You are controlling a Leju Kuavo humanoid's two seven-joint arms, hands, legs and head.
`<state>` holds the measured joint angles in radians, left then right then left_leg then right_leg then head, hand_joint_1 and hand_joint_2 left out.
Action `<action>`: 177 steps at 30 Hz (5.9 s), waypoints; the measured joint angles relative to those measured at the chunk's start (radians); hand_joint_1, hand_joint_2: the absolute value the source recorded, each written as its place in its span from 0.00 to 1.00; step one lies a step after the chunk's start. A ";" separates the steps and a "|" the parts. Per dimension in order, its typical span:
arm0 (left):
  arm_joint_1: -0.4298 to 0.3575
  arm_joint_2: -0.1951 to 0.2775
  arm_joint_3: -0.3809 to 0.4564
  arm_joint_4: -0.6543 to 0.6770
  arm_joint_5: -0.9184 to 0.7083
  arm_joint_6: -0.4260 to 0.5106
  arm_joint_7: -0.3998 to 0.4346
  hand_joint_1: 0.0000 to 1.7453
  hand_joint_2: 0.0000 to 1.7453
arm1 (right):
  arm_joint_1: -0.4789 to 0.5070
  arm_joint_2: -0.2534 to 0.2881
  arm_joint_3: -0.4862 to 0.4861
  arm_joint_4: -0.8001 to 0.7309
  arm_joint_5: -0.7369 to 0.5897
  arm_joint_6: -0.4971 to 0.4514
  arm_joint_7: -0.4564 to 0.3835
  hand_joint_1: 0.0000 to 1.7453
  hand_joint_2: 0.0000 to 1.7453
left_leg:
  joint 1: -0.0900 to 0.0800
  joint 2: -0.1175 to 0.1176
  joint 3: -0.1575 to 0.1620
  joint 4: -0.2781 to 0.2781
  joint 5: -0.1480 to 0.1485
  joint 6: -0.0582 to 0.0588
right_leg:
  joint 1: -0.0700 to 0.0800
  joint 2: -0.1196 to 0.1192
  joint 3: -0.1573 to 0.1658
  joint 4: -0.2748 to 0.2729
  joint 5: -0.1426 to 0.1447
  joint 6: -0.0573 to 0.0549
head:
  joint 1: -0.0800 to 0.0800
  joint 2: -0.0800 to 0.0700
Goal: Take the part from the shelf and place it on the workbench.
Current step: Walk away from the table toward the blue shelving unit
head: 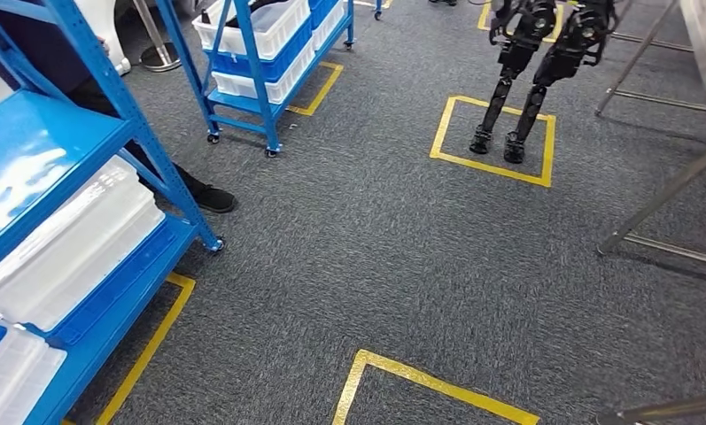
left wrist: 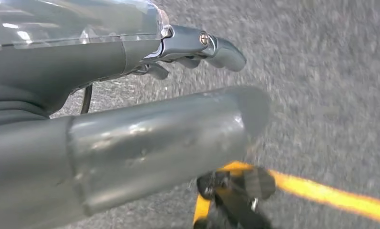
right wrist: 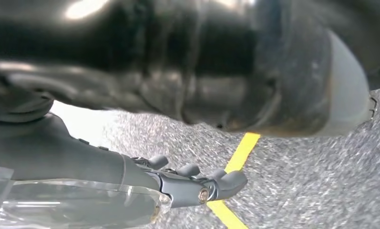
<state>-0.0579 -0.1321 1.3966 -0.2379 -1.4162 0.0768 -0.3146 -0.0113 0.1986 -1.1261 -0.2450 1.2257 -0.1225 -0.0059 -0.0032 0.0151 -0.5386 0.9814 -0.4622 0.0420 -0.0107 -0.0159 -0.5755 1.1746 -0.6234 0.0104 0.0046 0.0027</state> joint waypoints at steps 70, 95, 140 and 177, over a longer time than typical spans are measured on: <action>0.000 -0.010 0.000 0.000 -0.002 0.009 0.023 0.00 0.00 | 0.000 -0.017 -0.015 0.005 0.020 0.030 0.026 0.00 0.00 | 0.011 -0.135 -0.011 0.031 -0.010 -0.022 | -0.009 0.096 0.021 -0.136 0.120 -0.008 | -0.003 0.000; 0.012 -0.010 0.001 -0.001 0.001 0.004 0.006 0.00 0.00 | 0.000 -0.017 -0.027 0.006 0.015 0.024 0.012 0.00 0.00 | 0.010 -0.027 0.097 -0.001 -0.082 0.006 | -0.010 0.011 -0.127 0.118 -0.004 0.020 | -0.004 0.000; 0.003 -0.015 0.001 -0.005 0.000 0.025 0.039 0.00 0.00 | -0.006 -0.023 -0.062 0.008 0.027 0.053 0.000 0.00 0.00 | 0.015 -0.021 -0.125 0.283 -0.147 -0.063 | -0.005 0.011 0.027 -0.153 0.132 -0.047 | -0.004 0.000; 0.024 -0.004 -0.125 -0.016 0.173 0.022 0.095 0.00 1.00 | 0.001 -0.045 -0.003 -0.003 -0.105 0.016 0.056 0.00 1.00 | 0.010 -0.024 -0.001 0.039 -0.032 -0.032 | -0.011 0.022 0.018 -0.129 0.119 0.004 | -0.006 0.000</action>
<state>-0.0334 -0.1362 1.2719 -0.2542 -1.2434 0.0985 -0.2194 -0.0105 0.1537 -1.1287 -0.2481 1.1207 -0.1062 0.0500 0.0065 -0.0086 -0.5392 1.0206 -0.4945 0.0100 -0.0215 0.0064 -0.5571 1.0461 -0.5043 0.0142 -0.0012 0.0027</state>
